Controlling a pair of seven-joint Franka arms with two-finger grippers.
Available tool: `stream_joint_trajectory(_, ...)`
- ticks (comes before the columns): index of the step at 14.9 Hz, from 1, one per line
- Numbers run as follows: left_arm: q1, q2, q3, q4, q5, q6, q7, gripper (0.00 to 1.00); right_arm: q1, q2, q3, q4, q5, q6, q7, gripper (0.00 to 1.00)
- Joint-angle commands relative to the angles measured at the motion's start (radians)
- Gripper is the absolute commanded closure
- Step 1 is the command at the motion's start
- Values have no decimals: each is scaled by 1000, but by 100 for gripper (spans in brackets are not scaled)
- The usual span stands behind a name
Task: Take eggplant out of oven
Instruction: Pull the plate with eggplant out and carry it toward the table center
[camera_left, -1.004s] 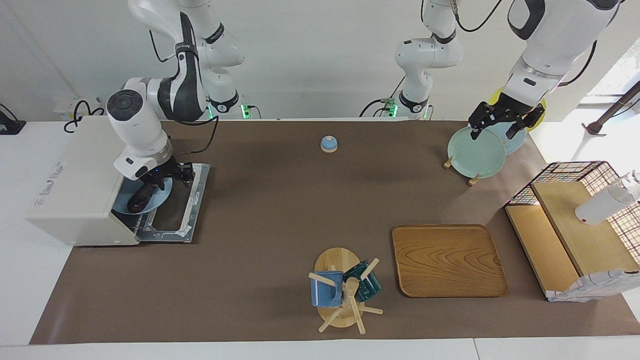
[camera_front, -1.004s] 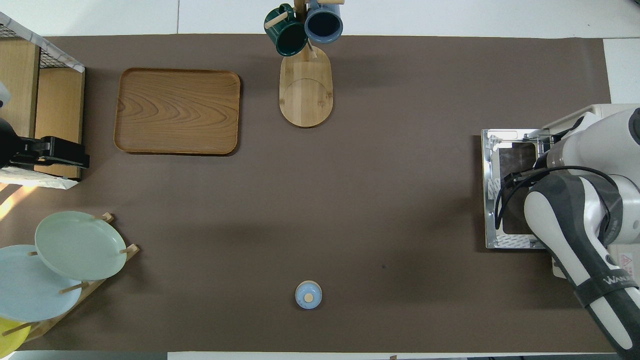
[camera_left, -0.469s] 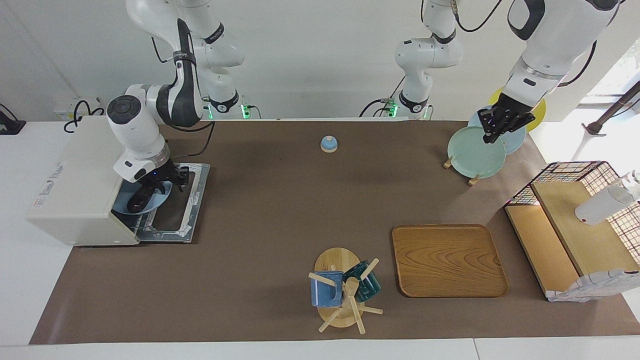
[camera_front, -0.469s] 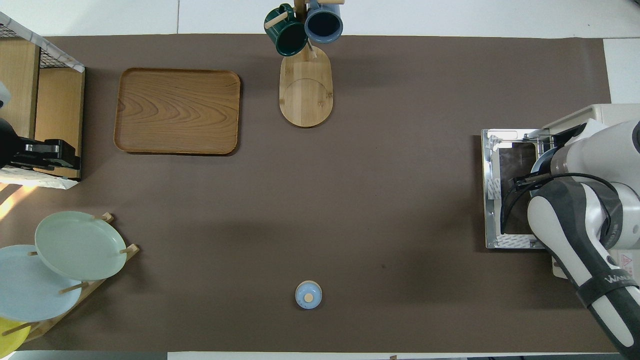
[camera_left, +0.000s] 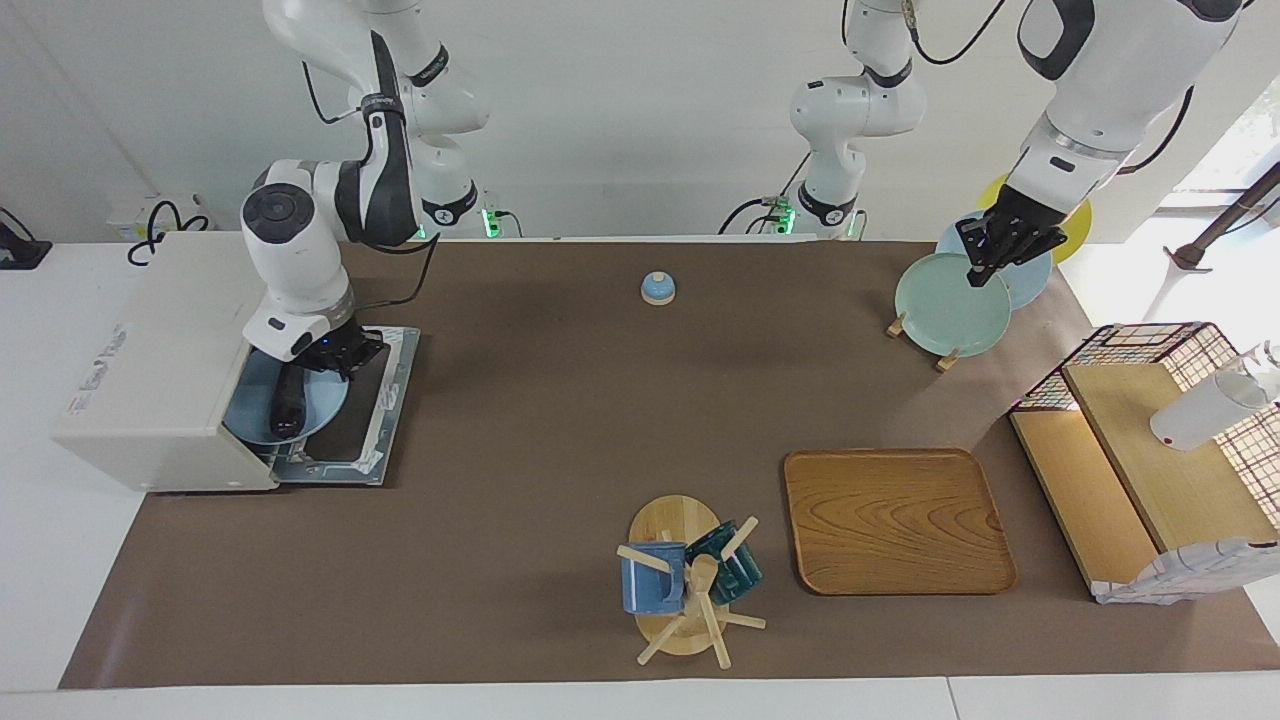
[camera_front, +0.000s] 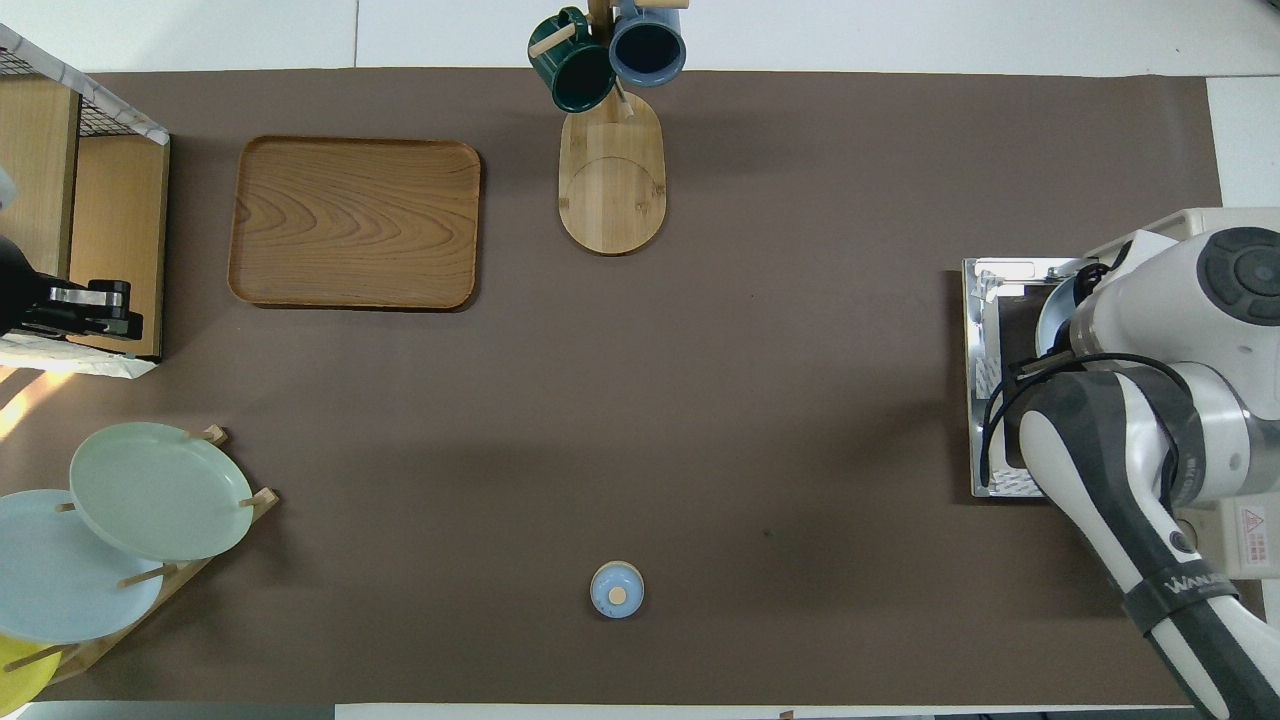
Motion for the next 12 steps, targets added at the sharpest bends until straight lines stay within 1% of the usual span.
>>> stream_joint_trajectory(1, 12, -7, -1, -15, -17, 14, 12, 49, 154, 35, 9, 112, -15, -101, 145, 100)
stream_joint_trajectory(2, 12, -9, -1, -16, -17, 16, 16, 0, 220, 46, 9, 146, -9, -121, 205, 100)
stream_joint_trajectory(3, 12, -9, -1, -15, -17, 17, 16, 0, 275, 64, 9, 182, 0, -147, 267, 100)
stream_joint_trajectory(5, 11, -9, -3, -16, -17, 17, 16, 0, 390, 102, 9, 230, -1, -152, 396, 100)
stream_joint_trajectory(7, 11, -7, -3, -16, -29, 23, 20, 0, 457, 173, 10, 319, 2, -169, 484, 100)
stream_joint_trajectory(8, 16, -9, 0, -18, -74, 33, 20, 0, 498, 229, 14, 385, 23, -184, 551, 100)
stream_joint_trajectory(9, 38, -10, 0, -26, -114, 40, 20, 0, 548, 318, 18, 488, 41, -206, 628, 100)
stream_joint_trajectory(11, 37, -25, -1, -62, -141, 68, 20, 0, 615, 462, 18, 644, 45, -223, 702, 100)
stream_joint_trajectory(12, 32, -35, -3, -93, -163, 95, 20, 0, 645, 493, 20, 676, 51, -214, 743, 100)
